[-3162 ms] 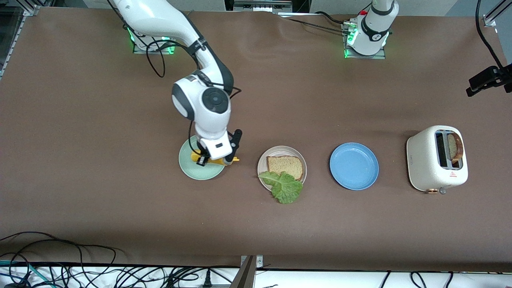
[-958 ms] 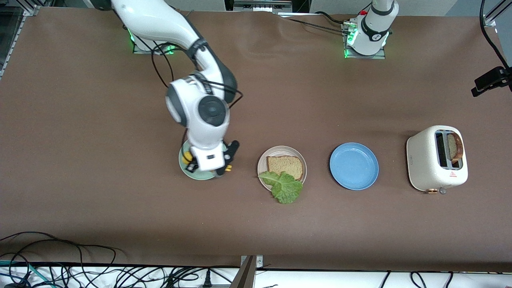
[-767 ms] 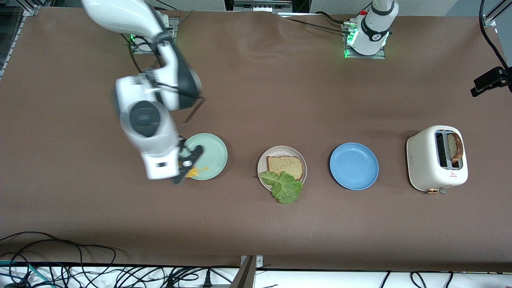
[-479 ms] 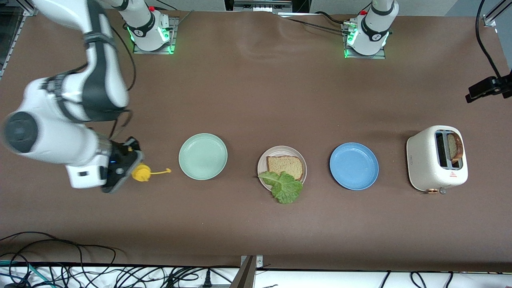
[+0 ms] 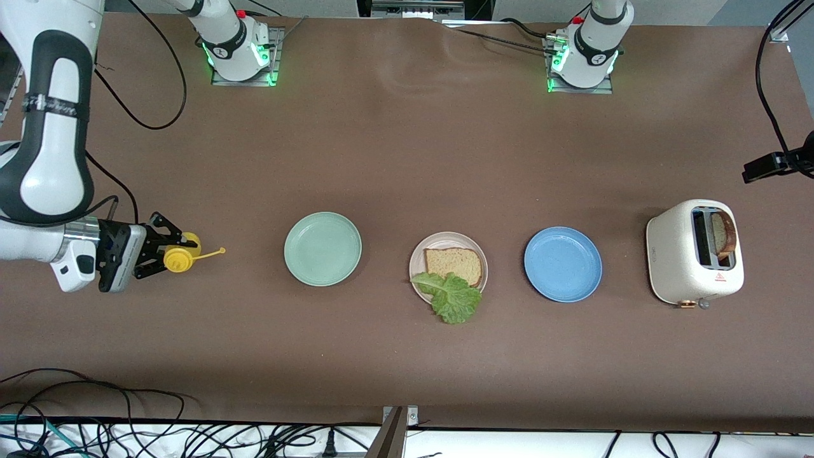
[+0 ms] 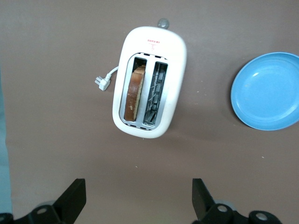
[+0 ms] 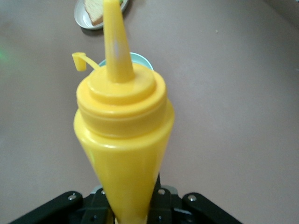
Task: Make sandwich on beige plate with both arms
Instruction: 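Return the mustard with the right gripper while the left gripper reaches the toaster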
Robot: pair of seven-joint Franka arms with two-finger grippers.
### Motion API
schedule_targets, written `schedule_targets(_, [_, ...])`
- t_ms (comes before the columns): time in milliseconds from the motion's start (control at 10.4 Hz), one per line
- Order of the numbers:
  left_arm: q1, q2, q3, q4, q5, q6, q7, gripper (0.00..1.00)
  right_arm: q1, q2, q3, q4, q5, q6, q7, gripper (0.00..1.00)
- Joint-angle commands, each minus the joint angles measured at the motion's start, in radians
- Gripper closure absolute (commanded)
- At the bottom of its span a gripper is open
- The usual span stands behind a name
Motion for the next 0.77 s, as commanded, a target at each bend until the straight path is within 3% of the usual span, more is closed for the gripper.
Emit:
schedule_targets(0, [0.051, 0.041, -0.005, -0.088, 0.016, 0.161, 0.064, 0.00, -0.027, -0.043, -0.009, -0.142, 0.141, 0.016, -0.218, 1.00])
schedule_targets(287, [0.057, 0.078, -0.004, -0.179, 0.016, 0.362, 0.090, 0.00, -0.053, -0.039, -0.006, -0.287, 0.264, 0.024, -0.368, 1.00])
schedule_targets(479, [0.077, 0.124, -0.005, -0.179, 0.016, 0.446, 0.142, 0.00, -0.054, -0.045, -0.006, -0.433, 0.372, 0.056, -0.521, 1.00])
schedule_targets(671, [0.098, 0.148, -0.005, -0.176, 0.016, 0.465, 0.170, 0.00, -0.056, -0.054, 0.002, -0.522, 0.407, 0.116, -0.666, 1.00])
